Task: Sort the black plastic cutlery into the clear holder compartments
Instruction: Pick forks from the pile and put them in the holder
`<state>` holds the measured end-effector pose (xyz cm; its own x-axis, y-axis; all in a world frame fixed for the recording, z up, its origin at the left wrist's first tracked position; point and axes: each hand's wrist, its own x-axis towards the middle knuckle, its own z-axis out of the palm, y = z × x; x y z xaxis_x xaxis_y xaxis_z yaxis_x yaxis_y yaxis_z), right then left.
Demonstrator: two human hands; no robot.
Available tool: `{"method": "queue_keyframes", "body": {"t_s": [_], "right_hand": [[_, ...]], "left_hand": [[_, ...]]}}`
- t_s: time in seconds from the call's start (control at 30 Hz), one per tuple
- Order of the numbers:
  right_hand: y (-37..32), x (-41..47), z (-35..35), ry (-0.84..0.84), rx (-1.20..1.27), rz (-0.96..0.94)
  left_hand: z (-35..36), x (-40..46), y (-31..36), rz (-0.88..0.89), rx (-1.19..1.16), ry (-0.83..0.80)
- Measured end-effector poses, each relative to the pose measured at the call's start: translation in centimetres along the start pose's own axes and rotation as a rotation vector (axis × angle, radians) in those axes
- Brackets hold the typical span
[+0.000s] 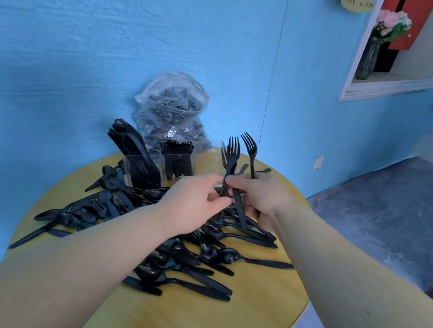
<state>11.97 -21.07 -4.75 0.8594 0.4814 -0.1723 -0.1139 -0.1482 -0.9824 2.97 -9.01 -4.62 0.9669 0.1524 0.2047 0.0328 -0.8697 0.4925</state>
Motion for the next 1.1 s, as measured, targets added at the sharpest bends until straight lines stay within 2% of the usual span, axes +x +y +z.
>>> {"method": "queue_keyframes", "body": {"t_s": [0.17,0.27,0.37,0.57,0.8,0.9,1.03,1.1], "right_hand": [[-0.6,-1.4,2.9,0.026,0.022,-0.082],[-0.7,-1.5,3.7,0.063,0.038,-0.124],[-1.2,-1.6,4.3,0.057,0.081,-0.135],[-2.2,-2.6,6.4,-0.001,0.178,-0.124],[-2.3,-3.4,8.2,0.092,0.186,-0.143],[-2.2,-3.2,8.8,0.080,0.225,-0.149],[-2.4,-3.4,9.1,0.084,0.213,-0.160],[-2.5,-3.5,9.2,0.084,0.214,-0.164]], "left_hand": [[-2.2,-1.8,-1.3,-0.045,0.027,0.077],[-3.7,-2.7,-2.5,-0.142,0.049,0.121],[-4.9,-3.5,-3.4,-0.240,0.023,0.172],[-5.0,-5.1,-4.8,-0.308,0.000,0.175],[-5.1,-6.4,-4.5,-0.242,0.010,0.115],[-5.0,-6.8,-4.5,-0.220,-0.003,0.084],[-5.4,-7.3,-4.5,-0.229,-0.163,0.076],[-5.5,-7.4,-4.4,-0.209,-0.140,0.063]]}}
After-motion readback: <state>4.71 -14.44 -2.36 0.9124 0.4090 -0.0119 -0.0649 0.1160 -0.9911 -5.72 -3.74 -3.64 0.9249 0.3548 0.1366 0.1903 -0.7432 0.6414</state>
